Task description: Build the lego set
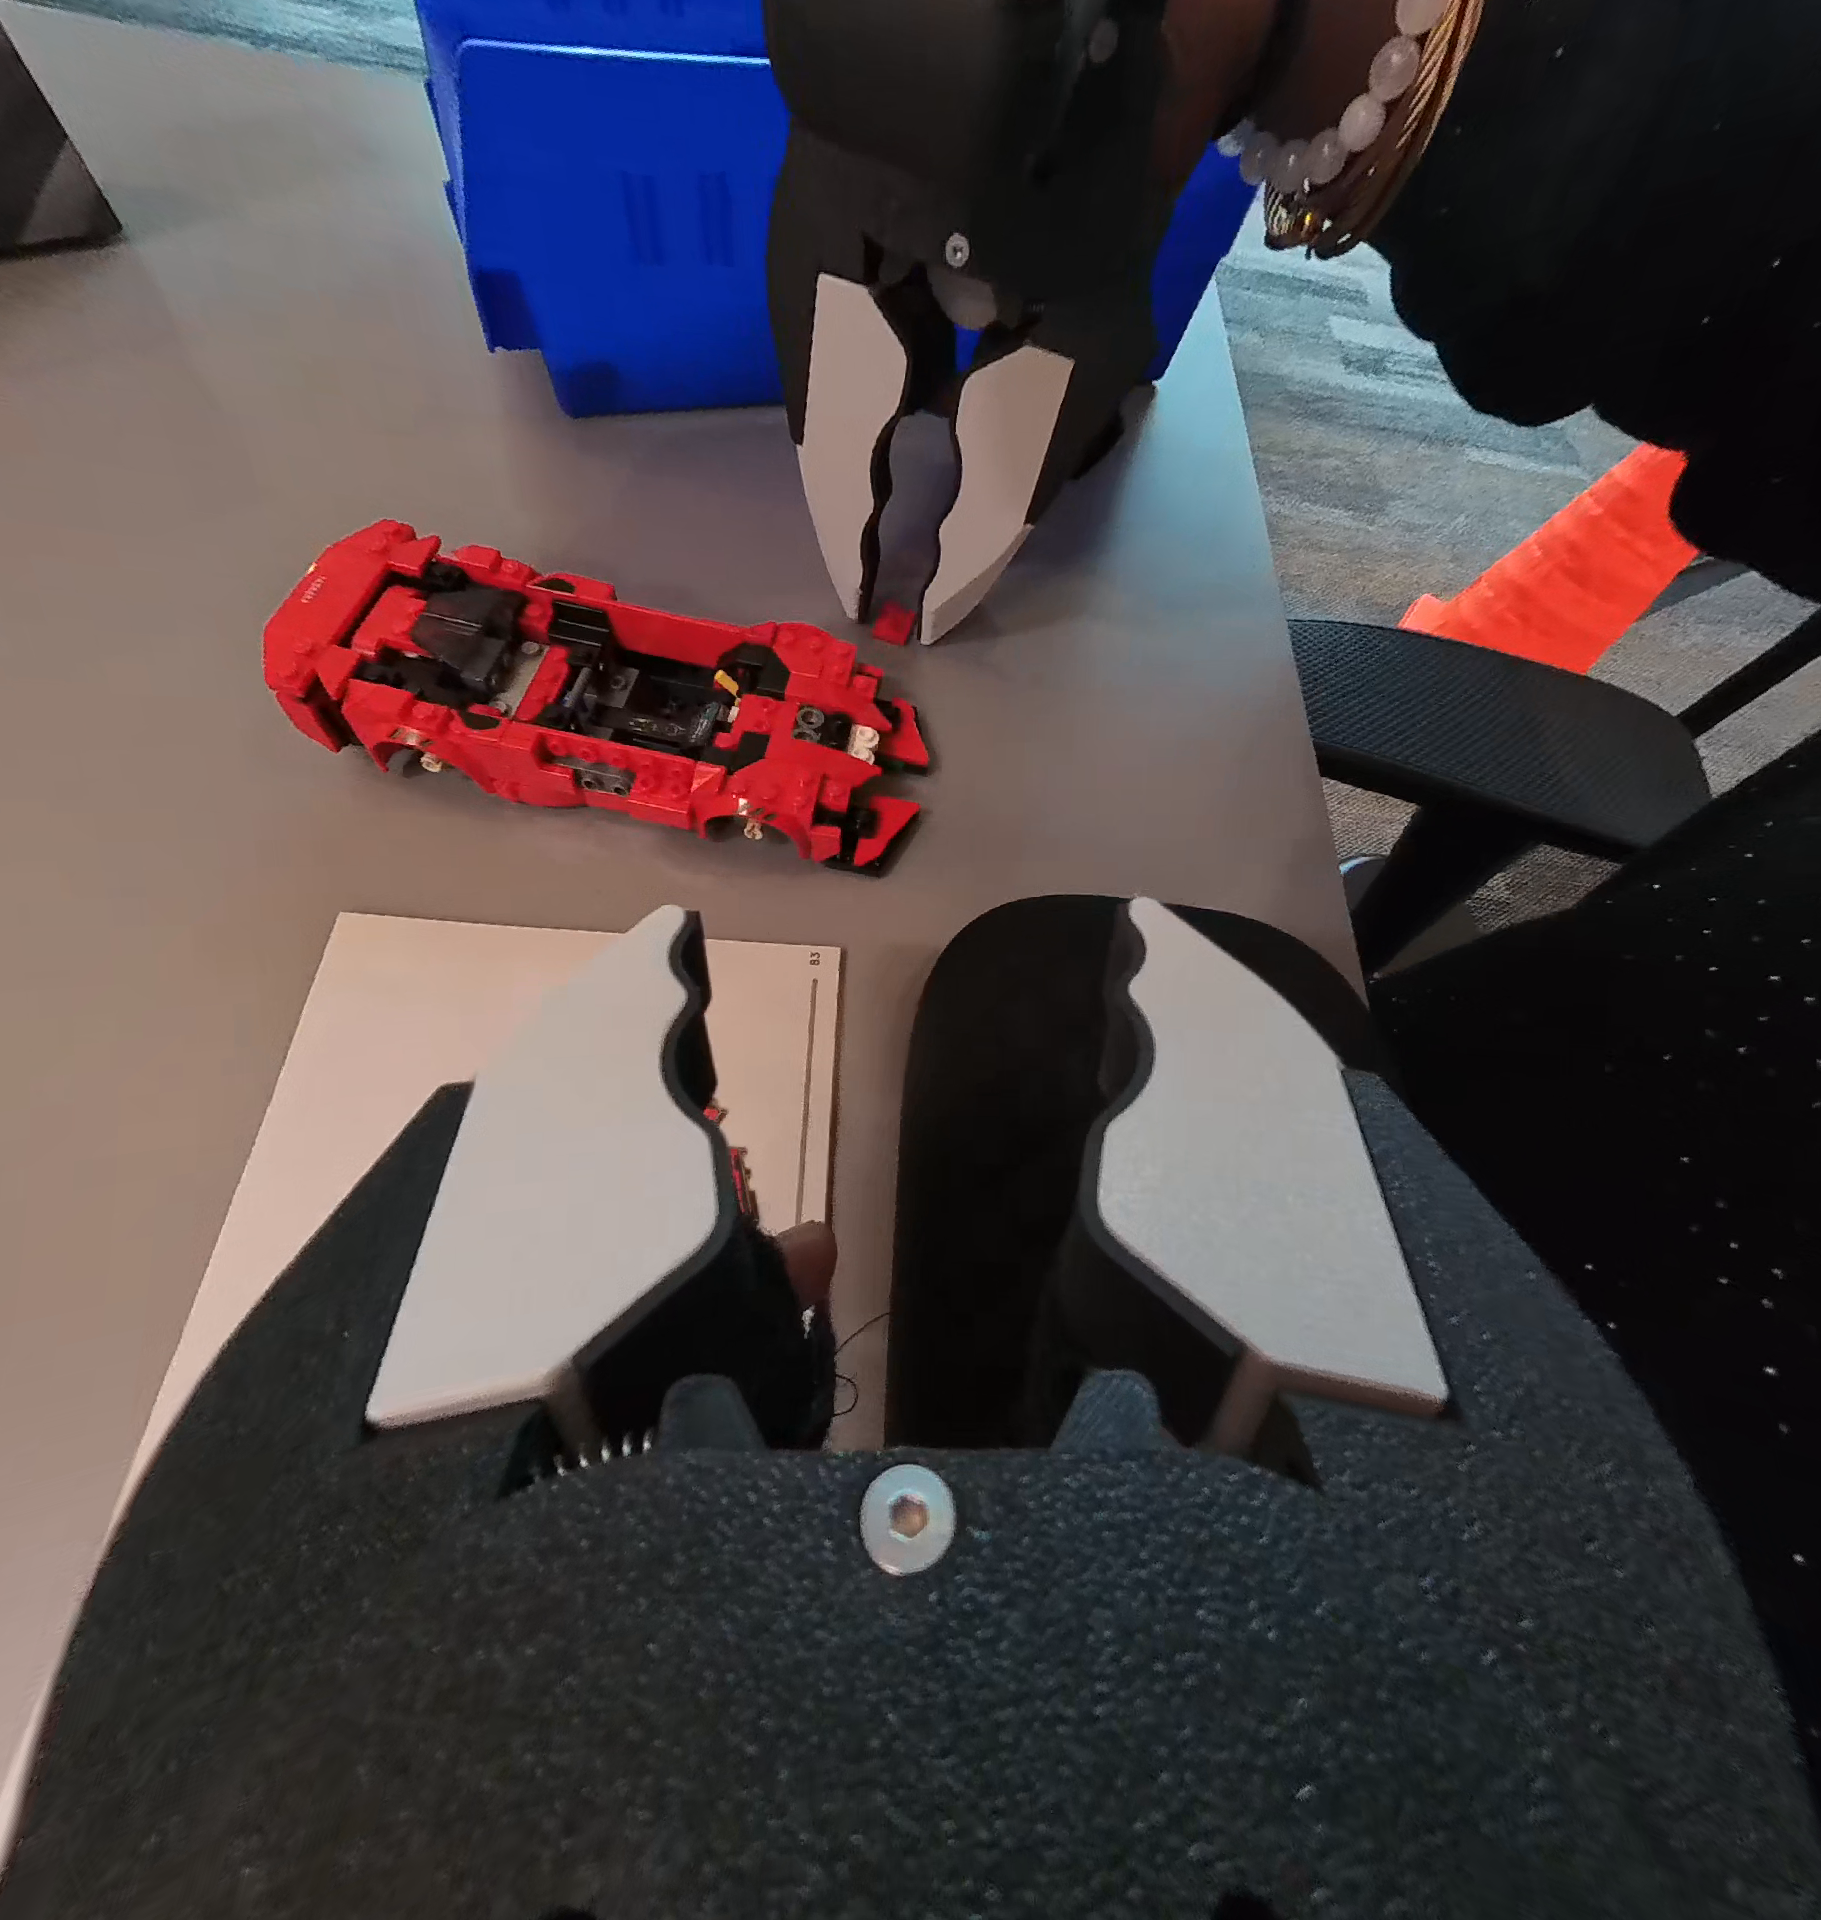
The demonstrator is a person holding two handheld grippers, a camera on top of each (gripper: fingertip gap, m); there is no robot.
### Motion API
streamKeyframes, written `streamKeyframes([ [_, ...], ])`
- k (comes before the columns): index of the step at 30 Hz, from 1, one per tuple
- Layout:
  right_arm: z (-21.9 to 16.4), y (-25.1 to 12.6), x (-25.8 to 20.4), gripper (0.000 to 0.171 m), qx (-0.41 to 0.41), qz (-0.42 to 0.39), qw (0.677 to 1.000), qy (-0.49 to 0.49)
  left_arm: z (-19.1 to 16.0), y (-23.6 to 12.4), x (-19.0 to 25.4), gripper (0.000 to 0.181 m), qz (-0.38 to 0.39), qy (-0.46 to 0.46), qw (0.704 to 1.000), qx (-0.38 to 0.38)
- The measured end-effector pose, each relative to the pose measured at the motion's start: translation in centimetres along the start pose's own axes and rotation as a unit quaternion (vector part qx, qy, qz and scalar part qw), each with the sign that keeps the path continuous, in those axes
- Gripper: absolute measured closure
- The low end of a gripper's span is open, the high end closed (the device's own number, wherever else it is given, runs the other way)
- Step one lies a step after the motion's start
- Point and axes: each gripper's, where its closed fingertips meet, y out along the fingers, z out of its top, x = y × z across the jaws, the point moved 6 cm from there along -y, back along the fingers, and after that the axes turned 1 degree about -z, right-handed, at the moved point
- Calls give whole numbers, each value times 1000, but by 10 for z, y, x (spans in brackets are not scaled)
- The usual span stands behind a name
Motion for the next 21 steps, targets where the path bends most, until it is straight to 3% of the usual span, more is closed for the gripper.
streamKeyframes([
  [4, -1, -1, 0, 152, -4, 6, 1000, 3, -6, -3, -3, 106, 3, 8, 1000, -20],
  [16, -2, 0, -3, 160, 2, 10, 1000, 13, -24, -68, -30, 106, 84, 5, 993, -83],
  [21, -1, 0, -3, 160, -4, 12, 1000, 15, -25, -85, -34, 107, 95, -8, 994, -61],
])
